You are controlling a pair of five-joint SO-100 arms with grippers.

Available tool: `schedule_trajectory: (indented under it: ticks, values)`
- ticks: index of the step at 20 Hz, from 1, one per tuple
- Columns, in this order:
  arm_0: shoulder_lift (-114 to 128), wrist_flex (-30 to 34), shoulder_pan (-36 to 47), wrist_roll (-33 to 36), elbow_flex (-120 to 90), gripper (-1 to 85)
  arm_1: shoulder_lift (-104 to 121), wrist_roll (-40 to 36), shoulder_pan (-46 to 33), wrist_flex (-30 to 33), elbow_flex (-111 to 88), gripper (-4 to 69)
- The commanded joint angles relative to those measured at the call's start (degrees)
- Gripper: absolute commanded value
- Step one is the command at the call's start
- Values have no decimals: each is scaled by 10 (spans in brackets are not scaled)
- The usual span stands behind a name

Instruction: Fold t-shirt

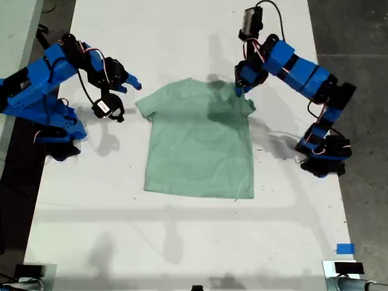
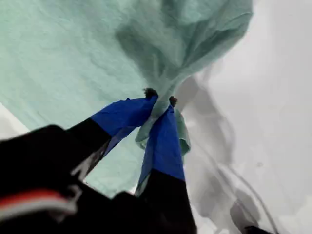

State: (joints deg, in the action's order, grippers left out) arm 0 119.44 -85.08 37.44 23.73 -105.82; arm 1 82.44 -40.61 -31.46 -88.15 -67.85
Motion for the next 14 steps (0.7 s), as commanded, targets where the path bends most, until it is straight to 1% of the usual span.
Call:
schedule_trajectory:
  ticks: [1, 3, 4, 10, 13, 14]
  values:
    - [4, 13, -11, 3, 2, 192, -54, 49, 54, -11, 155, -11]
    - [4, 15, -11, 2, -3, 192, -97, 72, 78, 5, 209, -11]
    - [4, 17, -11, 1, -5, 192, -108, 82, 87, 25, 215, -11]
    - [7, 20, -13, -1, -14, 193, -249, 143, 134, 194, 221, -11]
    - [18, 22, -11, -2, -27, 195, -319, 177, 147, 262, 224, -8]
    - [19, 22, -10, -2, -31, 197, -324, 185, 149, 270, 224, 38]
